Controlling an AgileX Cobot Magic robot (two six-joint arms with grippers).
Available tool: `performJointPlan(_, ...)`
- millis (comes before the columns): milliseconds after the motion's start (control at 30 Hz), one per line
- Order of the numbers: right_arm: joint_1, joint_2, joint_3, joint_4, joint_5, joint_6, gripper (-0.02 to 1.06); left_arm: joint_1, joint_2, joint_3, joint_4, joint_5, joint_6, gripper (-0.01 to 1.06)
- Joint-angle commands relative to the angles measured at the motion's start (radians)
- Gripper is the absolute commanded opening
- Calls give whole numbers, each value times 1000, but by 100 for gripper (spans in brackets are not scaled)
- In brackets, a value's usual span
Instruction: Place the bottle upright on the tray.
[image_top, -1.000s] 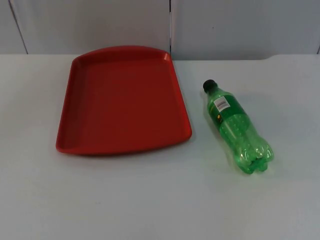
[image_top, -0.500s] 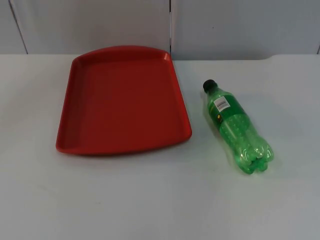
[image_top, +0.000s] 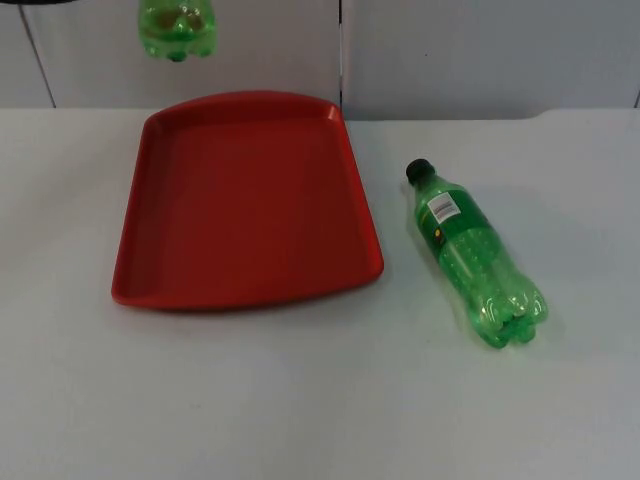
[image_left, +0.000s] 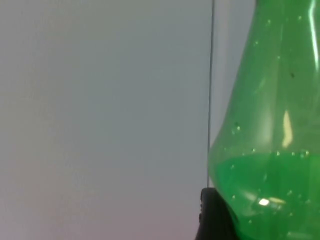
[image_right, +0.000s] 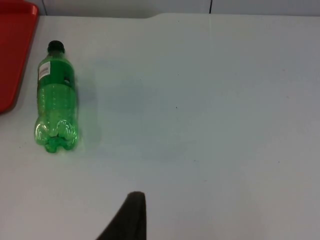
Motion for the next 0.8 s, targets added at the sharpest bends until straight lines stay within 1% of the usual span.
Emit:
performJointPlan(0,-4,-4,3,5,-8,-16,105,3,5,0,-36,-58,16,0)
performJointPlan(67,-4,-4,3,5,-8,-16,105,3,22,-3,-52,-105,22,0)
performJointPlan(133,-4,-4,3,5,-8,-16,105,5,47,-4,-83,-140,51,0)
performJointPlan(167,-4,-4,3,5,-8,-16,105,5,57,-4,-100,-172,70,0)
performJointPlan(200,-4,-4,3,5,-8,-16,105,5,57,-4,-100,-172,70,0)
performJointPlan(333,-4,-4,3,5,-8,-16,105,5,125,-4,-111,-308,204,0)
performJointPlan(367,-4,-4,3,5,-8,-16,105,5,125,-4,-111,-308,204,0)
performJointPlan(433,-4,-4,3,5,-8,-16,105,5,163,-4,-111,-360,246,0)
performJointPlan(533,-4,-4,3,5,-8,-16,105,5,221,-4,-111,-407,251,0)
performJointPlan(600,-4,-4,3,5,-8,-16,105,5,239,-4,-111,-424,251,0)
performJointPlan(700,-4,-4,3,5,-8,-16,105,5,314,-4,-111,-545,283,0)
performJointPlan(733,-4,-4,3,5,-8,-16,105,5,314,-4,-111,-545,283,0)
performJointPlan(767,-4,-4,3,5,-8,-16,105,5,331,-4,-111,-564,292,0)
